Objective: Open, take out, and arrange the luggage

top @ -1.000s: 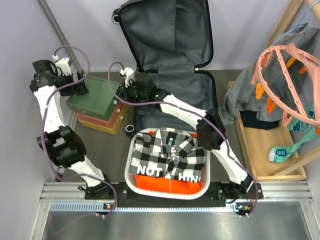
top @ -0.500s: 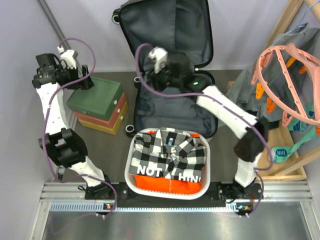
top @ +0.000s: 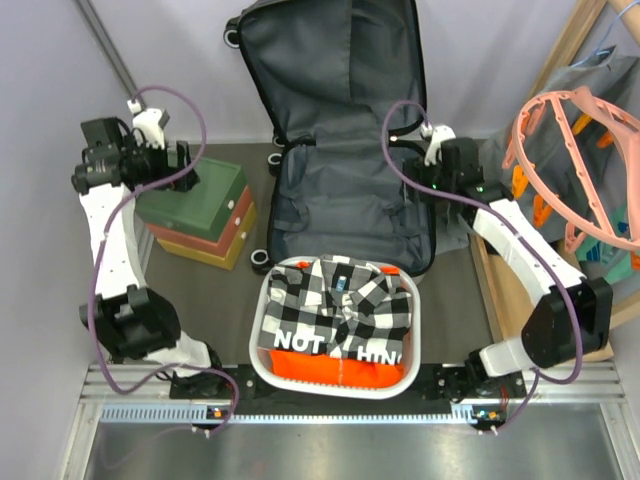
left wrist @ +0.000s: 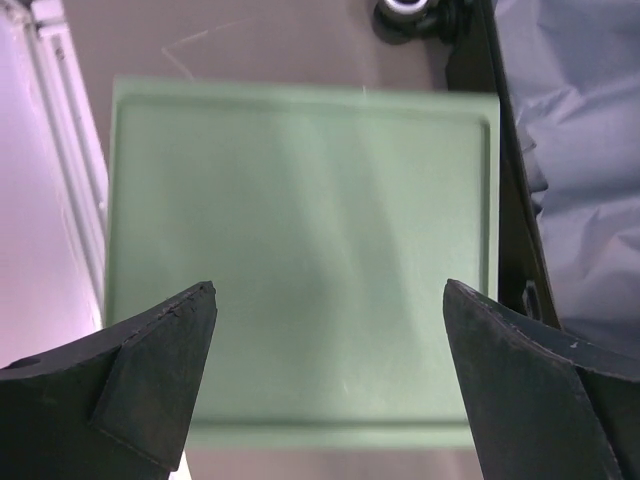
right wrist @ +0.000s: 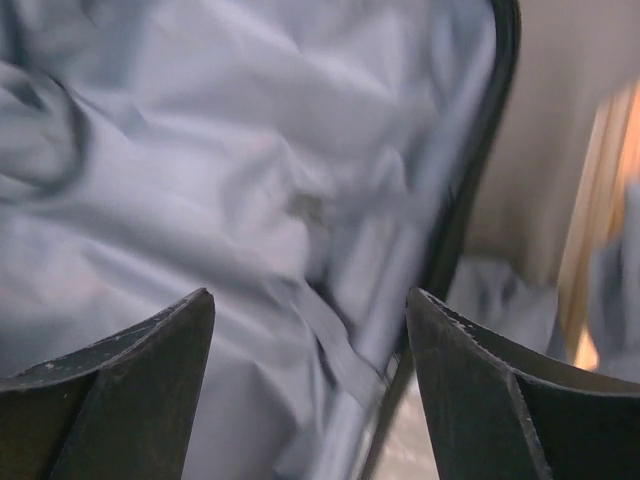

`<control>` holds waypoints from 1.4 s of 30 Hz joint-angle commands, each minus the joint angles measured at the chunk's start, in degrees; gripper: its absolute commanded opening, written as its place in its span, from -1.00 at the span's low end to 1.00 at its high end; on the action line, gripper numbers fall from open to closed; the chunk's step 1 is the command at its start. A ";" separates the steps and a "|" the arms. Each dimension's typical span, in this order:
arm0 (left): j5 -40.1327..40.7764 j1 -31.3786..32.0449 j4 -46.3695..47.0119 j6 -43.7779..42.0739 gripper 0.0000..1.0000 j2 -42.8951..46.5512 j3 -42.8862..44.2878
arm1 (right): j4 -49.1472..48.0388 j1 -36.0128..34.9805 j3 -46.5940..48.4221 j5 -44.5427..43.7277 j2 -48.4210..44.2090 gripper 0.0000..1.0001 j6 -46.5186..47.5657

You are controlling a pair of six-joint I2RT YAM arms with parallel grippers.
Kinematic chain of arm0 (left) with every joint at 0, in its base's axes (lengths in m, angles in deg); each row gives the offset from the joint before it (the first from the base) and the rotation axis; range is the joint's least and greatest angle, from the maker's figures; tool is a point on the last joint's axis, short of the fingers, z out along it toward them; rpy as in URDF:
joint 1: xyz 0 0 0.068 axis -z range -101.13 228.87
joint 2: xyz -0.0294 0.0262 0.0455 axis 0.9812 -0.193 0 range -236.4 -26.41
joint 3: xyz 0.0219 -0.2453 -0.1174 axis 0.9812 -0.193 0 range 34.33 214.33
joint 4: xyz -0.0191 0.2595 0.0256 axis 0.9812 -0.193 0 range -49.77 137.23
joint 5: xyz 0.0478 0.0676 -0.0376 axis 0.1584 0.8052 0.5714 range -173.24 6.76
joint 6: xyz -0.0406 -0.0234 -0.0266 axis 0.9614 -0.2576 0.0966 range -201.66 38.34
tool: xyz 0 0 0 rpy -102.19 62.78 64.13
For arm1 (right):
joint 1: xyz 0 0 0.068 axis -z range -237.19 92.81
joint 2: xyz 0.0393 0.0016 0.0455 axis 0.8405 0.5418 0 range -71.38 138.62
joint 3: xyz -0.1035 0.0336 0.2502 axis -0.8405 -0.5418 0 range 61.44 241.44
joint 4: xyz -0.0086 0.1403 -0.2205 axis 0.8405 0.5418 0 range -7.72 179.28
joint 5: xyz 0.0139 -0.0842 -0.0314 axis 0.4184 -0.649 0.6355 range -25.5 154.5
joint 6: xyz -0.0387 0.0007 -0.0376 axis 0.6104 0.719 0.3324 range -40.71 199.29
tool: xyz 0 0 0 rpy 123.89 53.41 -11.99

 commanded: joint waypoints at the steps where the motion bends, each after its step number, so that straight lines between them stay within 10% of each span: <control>1: 3.27 -0.13 4.46 -2.19 0.97 10.25 -9.24 | -7.29 1.98 -7.16 -1.16 -9.89 0.54 0.64; 20: 13.74 2.06 25.74 -3.08 0.98 45.61 -58.28 | -22.69 2.95 -25.74 1.92 -26.44 0.56 3.81; 42: 18.49 2.24 42.10 11.43 0.98 47.91 -73.07 | -35.86 2.95 -44.54 -1.78 -38.31 0.55 1.17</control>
